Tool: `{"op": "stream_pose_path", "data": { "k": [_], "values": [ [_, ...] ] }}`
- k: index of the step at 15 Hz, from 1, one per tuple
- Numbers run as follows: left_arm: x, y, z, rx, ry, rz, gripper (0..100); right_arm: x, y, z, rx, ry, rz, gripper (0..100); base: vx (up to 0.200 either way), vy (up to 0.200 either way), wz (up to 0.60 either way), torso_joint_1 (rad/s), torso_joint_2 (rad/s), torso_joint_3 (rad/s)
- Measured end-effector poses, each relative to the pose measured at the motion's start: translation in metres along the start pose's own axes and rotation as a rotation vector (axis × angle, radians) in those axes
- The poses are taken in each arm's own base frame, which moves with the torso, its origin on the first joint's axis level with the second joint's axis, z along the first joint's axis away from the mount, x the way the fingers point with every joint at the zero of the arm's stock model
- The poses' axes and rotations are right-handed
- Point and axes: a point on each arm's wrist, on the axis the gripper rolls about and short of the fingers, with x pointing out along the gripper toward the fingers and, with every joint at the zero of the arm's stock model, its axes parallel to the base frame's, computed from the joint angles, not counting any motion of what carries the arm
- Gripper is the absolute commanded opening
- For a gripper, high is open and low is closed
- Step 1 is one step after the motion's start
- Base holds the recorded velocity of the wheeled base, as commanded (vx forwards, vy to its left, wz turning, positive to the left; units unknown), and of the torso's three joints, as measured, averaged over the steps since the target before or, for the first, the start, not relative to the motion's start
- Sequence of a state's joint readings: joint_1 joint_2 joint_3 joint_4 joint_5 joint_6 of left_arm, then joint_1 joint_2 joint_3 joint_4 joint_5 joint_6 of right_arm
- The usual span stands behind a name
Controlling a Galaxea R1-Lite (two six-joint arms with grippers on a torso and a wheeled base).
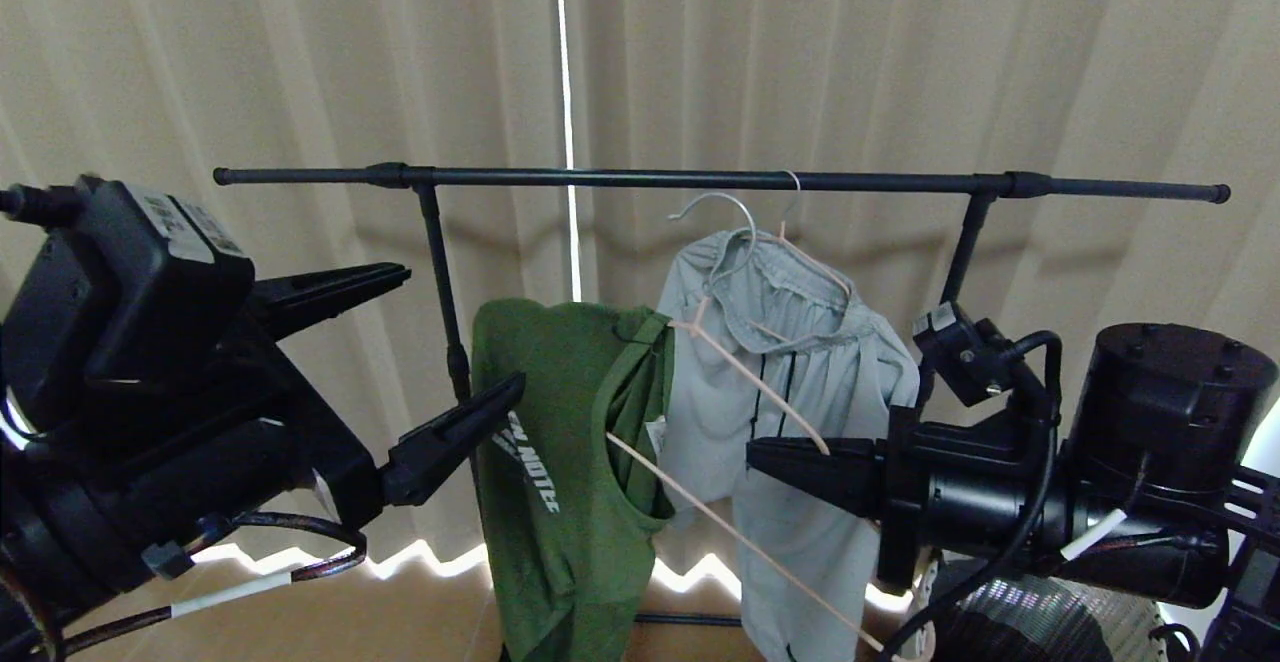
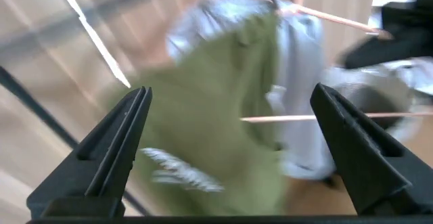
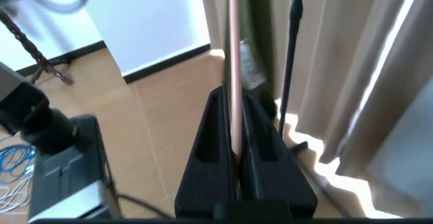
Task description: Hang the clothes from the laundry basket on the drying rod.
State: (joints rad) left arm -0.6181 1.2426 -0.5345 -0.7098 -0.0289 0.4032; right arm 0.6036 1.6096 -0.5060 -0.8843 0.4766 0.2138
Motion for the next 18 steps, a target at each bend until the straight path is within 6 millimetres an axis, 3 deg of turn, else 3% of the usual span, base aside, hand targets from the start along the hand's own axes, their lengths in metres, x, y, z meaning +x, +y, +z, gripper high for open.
{"op": "stream_pose_path", "data": {
  "k": [6, 12, 18],
  "values": [
    [0.016, 0.005, -0.019, 0.295, 0.026, -0.101, 100, -0.024, 0.015, 0.001, -0.007, 0.004, 0.016, 0, 0.000, 0.000, 0.00, 0.000, 0.00, 0.000],
    [0.030, 0.002, -0.034, 0.307, 0.085, -0.143, 100, -0.029, 0.024, 0.001, -0.022, 0.024, 0.193, 0, 0.000, 0.000, 0.00, 0.000, 0.00, 0.000],
    [0.040, -0.002, -0.041, 0.289, 0.038, -0.275, 100, -0.030, 0.032, 0.003, -0.036, 0.052, 0.374, 0, 0.000, 0.000, 0.00, 0.000, 0.00, 0.000]
  ]
}}
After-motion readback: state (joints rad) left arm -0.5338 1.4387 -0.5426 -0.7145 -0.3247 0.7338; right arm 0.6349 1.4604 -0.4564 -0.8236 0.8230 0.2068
